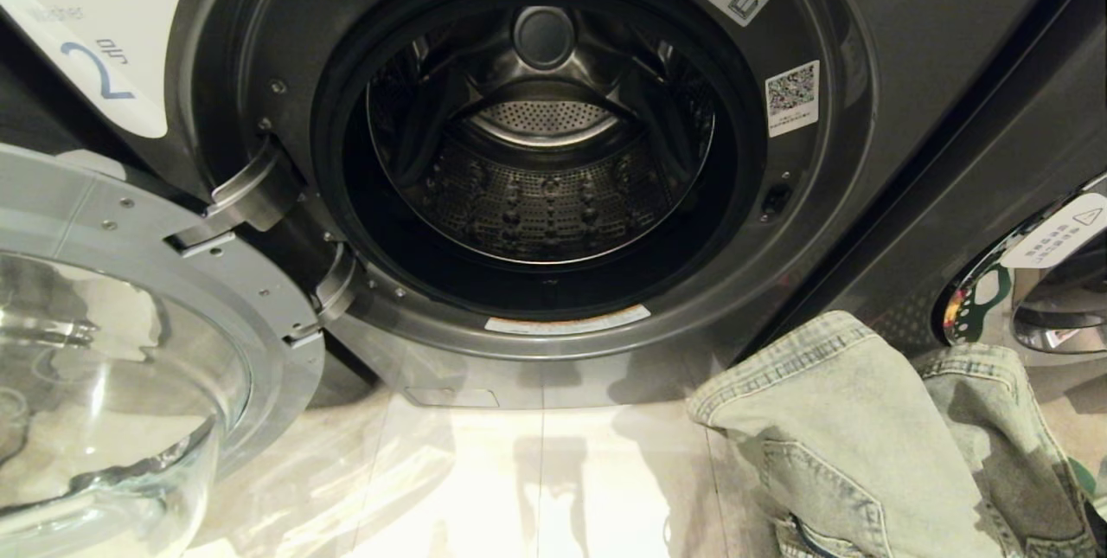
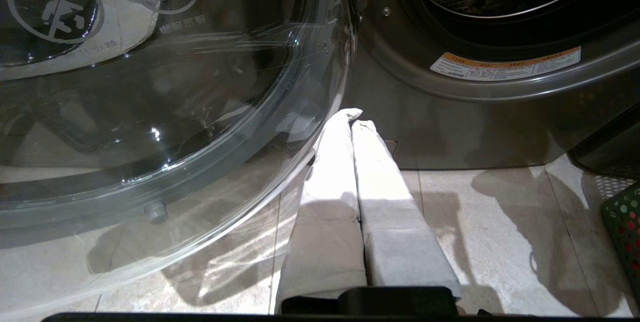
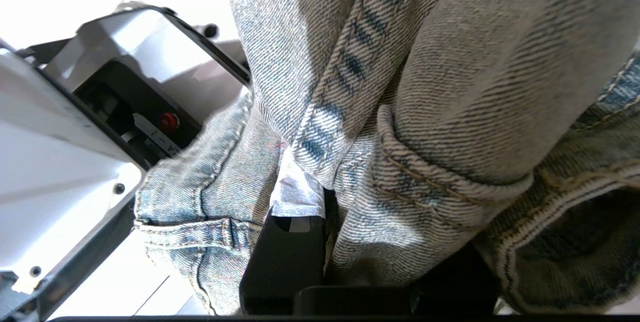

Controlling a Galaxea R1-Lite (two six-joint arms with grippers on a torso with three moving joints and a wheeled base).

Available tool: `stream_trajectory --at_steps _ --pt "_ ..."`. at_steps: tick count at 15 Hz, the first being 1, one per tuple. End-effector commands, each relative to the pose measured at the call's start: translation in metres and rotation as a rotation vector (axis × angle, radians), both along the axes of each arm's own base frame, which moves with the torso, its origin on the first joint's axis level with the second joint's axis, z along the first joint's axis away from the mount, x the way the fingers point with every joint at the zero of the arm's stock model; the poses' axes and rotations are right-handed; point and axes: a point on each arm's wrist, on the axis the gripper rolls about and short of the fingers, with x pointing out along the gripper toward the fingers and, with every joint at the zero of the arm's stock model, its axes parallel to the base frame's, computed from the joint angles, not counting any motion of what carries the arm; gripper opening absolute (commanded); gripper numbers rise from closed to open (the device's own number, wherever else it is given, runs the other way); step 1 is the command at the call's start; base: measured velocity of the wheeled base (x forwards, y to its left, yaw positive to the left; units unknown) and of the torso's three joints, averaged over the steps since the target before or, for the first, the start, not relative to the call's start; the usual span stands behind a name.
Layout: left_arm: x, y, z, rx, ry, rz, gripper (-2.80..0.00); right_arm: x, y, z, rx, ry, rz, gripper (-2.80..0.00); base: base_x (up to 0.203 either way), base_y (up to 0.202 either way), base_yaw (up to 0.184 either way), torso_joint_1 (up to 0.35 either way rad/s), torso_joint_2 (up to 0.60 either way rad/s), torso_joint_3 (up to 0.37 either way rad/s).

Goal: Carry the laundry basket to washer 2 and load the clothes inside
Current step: Place the clothes into the washing machine

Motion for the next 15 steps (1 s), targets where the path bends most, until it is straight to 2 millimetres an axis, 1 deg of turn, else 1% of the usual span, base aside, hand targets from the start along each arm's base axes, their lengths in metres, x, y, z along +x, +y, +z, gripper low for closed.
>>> stream_trajectory --at_steps 1,2,4,6,8,12,15 --pt "0.003 0.000 -0.011 0.000 0.041 0.001 -2.80 0.004 0.021 0.017 -0.023 -0.061 0.120 -2.80 0.000 0.000 0.000 0.000 0.00 0.000" --pt "0.003 0.000 -0.011 -0.001 0.041 0.001 -2.80 0.013 0.033 0.021 -0.044 -0.080 0.108 -2.80 0.000 0.000 0.000 0.000 0.00 0.000" --pt "0.003 0.000 -0.011 0.001 0.041 0.001 -2.80 0.035 0.058 0.026 -0.025 -0.142 0.073 -2.80 0.000 0.000 0.000 0.000 0.00 0.000" --pt "0.003 0.000 -0.011 -0.001 0.041 0.001 -2.80 0.062 0.088 0.027 0.052 -0.219 0.060 -2.80 0.000 0.000 0.000 0.000 0.00 0.000" --pt "0.003 0.000 -0.011 -0.001 0.041 0.001 -2.80 0.082 0.118 0.025 0.138 -0.278 0.067 -2.80 0.000 0.000 0.000 0.000 0.00 0.000" --pt "0.003 0.000 -0.011 -0.001 0.041 0.001 -2.80 0.115 0.159 0.012 0.212 -0.292 0.055 -2.80 0.000 0.000 0.000 0.000 0.00 0.000" --pt "0.003 0.000 -0.011 -0.001 0.041 0.001 -2.80 0.152 0.195 -0.003 0.246 -0.344 -0.009 -2.80 0.000 0.000 0.000 0.000 0.00 0.000"
